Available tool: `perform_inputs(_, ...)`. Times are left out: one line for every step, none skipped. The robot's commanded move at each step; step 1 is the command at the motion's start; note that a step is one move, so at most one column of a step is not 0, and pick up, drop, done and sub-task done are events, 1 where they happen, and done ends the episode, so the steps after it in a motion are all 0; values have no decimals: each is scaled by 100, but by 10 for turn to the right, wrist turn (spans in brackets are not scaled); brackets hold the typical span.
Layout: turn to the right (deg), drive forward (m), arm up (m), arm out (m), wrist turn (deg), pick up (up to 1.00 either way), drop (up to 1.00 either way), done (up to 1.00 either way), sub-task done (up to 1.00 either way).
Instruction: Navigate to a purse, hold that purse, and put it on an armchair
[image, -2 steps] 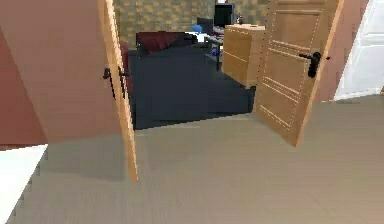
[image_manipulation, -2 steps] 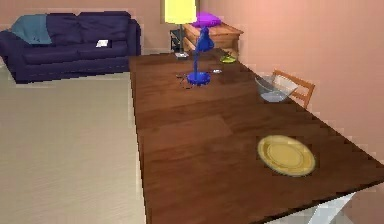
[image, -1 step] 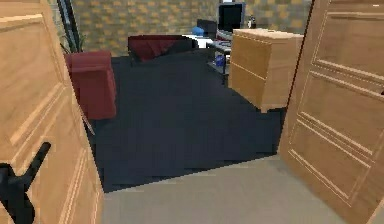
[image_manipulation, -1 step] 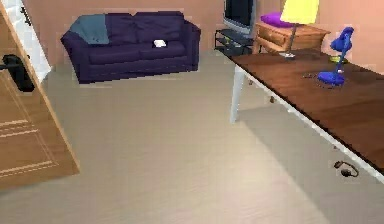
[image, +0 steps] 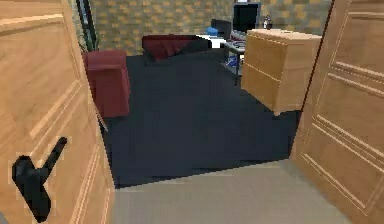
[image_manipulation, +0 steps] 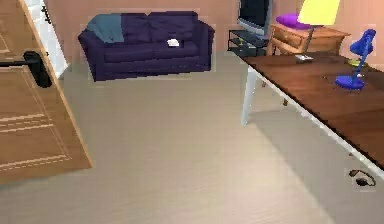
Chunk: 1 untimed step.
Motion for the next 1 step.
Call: perform_inputs(0, 40, 0, 0, 0, 0, 0, 0, 0)
